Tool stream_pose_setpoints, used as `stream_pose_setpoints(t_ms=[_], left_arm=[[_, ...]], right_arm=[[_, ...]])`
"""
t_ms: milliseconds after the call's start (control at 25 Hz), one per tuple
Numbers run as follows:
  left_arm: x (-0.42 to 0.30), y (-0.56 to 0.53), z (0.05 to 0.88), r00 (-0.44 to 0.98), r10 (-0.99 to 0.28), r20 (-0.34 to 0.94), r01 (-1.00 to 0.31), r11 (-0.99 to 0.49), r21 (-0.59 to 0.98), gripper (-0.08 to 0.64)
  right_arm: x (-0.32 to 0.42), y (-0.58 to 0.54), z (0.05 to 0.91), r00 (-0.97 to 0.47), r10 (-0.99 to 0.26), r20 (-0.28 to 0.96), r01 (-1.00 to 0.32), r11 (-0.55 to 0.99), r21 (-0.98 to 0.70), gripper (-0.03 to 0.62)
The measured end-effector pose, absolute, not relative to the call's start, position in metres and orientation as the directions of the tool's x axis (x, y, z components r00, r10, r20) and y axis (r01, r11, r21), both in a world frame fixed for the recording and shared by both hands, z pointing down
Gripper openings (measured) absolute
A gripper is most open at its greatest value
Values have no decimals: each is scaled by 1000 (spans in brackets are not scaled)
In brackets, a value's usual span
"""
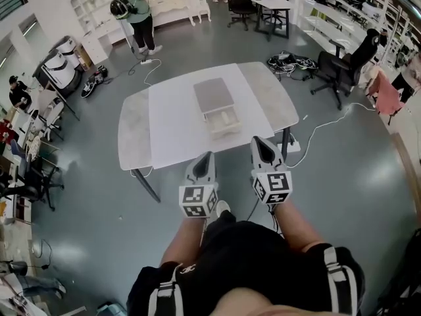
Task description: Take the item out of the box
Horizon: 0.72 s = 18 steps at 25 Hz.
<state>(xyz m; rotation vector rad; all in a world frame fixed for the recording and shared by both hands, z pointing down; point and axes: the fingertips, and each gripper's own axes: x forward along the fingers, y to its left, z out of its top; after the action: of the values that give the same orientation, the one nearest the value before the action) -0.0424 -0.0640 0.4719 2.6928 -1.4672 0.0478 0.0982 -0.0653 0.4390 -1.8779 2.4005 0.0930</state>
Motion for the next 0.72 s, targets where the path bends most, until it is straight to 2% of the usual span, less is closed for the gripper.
stream_pose_setpoints(t_ms=[720], left_arm=[[-81, -263, 475, 545, -831, 108, -838, -537, 101, 5]], right_arm=[[56, -261, 446, -255, -966, -28, -967, 255, 12, 12]])
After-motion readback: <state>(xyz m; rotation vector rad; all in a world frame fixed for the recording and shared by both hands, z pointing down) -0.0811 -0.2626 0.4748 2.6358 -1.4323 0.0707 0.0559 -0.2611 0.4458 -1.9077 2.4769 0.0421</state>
